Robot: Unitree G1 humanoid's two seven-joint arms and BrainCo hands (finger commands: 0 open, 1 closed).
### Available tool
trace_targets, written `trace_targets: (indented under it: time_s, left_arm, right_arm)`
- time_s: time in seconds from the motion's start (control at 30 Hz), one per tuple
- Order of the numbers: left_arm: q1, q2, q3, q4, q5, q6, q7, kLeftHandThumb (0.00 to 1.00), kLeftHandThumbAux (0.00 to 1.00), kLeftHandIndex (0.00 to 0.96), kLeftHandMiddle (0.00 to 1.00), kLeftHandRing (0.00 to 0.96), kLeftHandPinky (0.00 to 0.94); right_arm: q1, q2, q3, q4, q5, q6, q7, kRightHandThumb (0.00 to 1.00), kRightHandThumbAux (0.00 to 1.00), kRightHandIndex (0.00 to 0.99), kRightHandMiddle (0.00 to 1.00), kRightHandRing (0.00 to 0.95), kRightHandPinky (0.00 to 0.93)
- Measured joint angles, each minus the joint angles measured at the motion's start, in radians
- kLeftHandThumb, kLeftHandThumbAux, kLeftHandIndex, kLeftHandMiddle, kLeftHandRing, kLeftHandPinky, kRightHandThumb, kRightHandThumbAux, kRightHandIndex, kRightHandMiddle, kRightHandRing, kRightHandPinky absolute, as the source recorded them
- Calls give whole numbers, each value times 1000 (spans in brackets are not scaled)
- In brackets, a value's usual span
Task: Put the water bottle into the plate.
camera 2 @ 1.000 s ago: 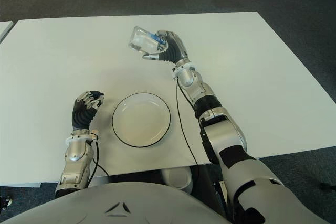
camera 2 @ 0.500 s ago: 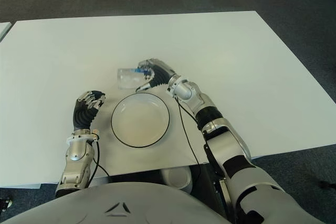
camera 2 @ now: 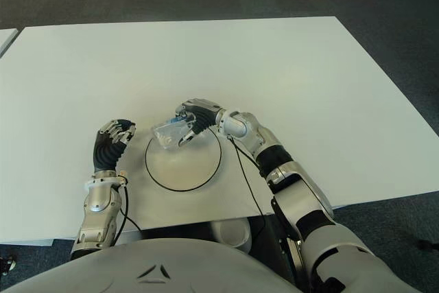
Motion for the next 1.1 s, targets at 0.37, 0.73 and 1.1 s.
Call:
trace_targets:
  time_s: [0.37, 0.73, 1.1]
  left_arm:
    - [8, 3, 0, -7, 0, 1, 0, 698, 722, 421, 428, 426, 423]
    - [13, 2, 0, -27, 0, 21, 0, 700, 721, 420, 425, 422, 421]
    - [16, 3, 0, -28, -2, 38, 0, 699, 722, 419, 416, 418, 419]
  right_arm:
    - [94, -24, 10, -317, -36, 378, 199, 700, 726, 434, 800, 799, 797]
    - [169, -61, 46, -490, -79, 430, 235, 609, 688, 325, 439, 455, 460]
    - [171, -134, 76, -552, -102, 366, 266, 495, 485, 39, 90, 104, 123]
